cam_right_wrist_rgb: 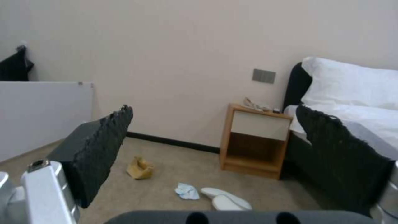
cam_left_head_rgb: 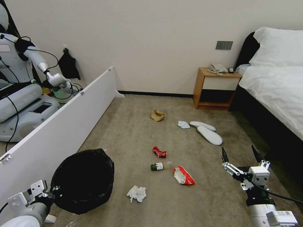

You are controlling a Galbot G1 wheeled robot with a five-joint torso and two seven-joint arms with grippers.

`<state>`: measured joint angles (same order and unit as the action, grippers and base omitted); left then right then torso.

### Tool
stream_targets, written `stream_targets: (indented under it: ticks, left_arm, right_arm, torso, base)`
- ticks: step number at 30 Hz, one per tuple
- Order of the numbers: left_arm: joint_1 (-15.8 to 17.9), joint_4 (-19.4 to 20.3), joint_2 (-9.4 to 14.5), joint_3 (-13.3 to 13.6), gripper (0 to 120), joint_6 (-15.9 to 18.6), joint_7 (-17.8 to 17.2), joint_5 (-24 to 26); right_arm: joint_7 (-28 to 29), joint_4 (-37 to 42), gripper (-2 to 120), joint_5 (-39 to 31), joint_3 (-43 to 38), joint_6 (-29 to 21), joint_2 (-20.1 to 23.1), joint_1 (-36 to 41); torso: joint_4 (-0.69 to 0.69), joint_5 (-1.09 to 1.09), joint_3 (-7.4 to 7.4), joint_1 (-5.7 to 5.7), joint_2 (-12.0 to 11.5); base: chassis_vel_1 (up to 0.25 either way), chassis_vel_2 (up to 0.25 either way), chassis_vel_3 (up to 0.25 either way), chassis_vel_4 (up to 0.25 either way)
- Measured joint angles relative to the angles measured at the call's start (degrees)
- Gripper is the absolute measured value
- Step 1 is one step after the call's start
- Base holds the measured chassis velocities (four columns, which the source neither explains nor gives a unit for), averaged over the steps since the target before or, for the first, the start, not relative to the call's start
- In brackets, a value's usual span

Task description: Pick up the trash bin, then pick up the garbage from the floor and place it into the trash bin.

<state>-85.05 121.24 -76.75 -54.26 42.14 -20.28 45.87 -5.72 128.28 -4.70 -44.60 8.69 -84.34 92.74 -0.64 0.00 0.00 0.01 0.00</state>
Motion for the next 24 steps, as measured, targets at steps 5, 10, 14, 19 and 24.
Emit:
stream_targets:
  ticks: [5,10,14,19,24]
  left_arm:
    - [-0.1,0.1,0.0,-0.1,2,0.0,0.0,-0.1]
    - [-0.2,0.1,-0.2,-0.1,2,0.0,0.0,-0.3]
    - [-0.2,0.1,-0.3,-0.1,2,0.0,0.0,-0.4]
    - [-0.2,0.1,-0.3,-0.1,2,0.0,0.0,-0.4]
    - [-0.2,0.1,-0.5,-0.1,2,0.0,0.1,-0.5]
  right_arm:
    - [0.0,0.1,100,0.0,0.0,0.0,0.0,0.0]
    - [0.0,0.1,100,0.1,0.0,0.0,0.1,0.1]
    - [0.0,0.1,100,0.1,0.0,0.0,0.2,0.1]
    - [-0.1,0.1,100,0.1,-0.1,0.0,0.2,0.1]
    - [-0.1,0.1,100,0.1,-0.1,0.0,0.1,0.1]
  torso:
    - [0.01,0.0,0.0,0.0,0.0]
    - [0.02,0.0,0.0,0.0,0.0]
    - [0.01,0.0,0.0,0.0,0.0]
    - [0.0,0.0,0.0,0.0,0.0]
    - [0.0,0.0,0.0,0.0,0.0]
  base:
    - [0.014,0.013,0.023,0.012]
    - [0.0,0.0,0.0,0.0]
    - [0.0,0.0,0.0,0.0]
    - [0.0,0.0,0.0,0.0]
    - [0.0,0.0,0.0,0.0]
